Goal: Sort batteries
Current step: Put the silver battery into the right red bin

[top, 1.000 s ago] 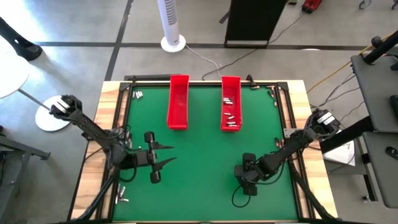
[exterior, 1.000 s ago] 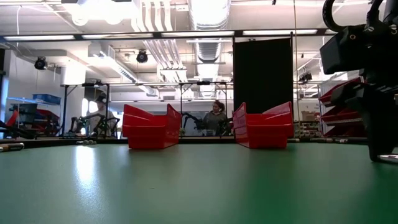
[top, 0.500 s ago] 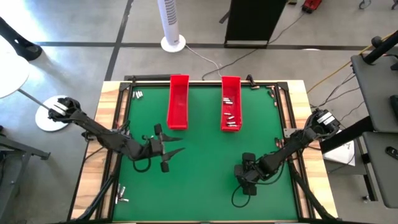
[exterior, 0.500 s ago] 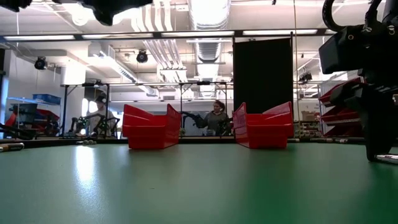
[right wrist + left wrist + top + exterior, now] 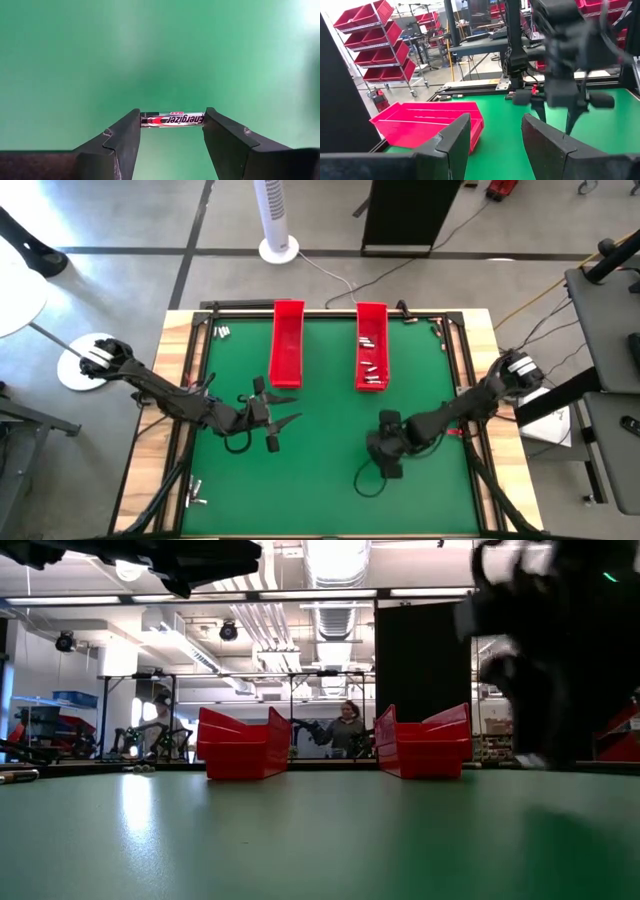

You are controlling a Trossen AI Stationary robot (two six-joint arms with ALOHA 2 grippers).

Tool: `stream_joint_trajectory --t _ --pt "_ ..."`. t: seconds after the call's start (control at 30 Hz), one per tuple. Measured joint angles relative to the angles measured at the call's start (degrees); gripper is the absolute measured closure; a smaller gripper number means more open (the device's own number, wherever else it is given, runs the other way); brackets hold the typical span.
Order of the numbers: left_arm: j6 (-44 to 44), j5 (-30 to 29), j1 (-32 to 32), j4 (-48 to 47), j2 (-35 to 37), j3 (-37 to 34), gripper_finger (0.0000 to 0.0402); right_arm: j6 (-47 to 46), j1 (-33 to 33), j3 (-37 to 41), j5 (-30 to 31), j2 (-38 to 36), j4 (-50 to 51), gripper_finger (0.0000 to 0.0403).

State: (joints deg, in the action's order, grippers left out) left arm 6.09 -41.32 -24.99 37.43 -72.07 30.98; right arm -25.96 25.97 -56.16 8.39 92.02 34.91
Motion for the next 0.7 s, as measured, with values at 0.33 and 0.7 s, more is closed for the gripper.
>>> stream_joint_trajectory --t 0.33,0.7 --pt "0.31 -0.02 0.08 -0.13 0.00 0.00 0.0244 18.71 -15.89 -10.27 -0.53 -6.57 11.57 0.0237" --pt "0.46 -0.10 0.25 -0.39 0.00 0.00 0.0244 37.80 -38.18 -15.30 -2.18 -5.41 16.26 0.0276"
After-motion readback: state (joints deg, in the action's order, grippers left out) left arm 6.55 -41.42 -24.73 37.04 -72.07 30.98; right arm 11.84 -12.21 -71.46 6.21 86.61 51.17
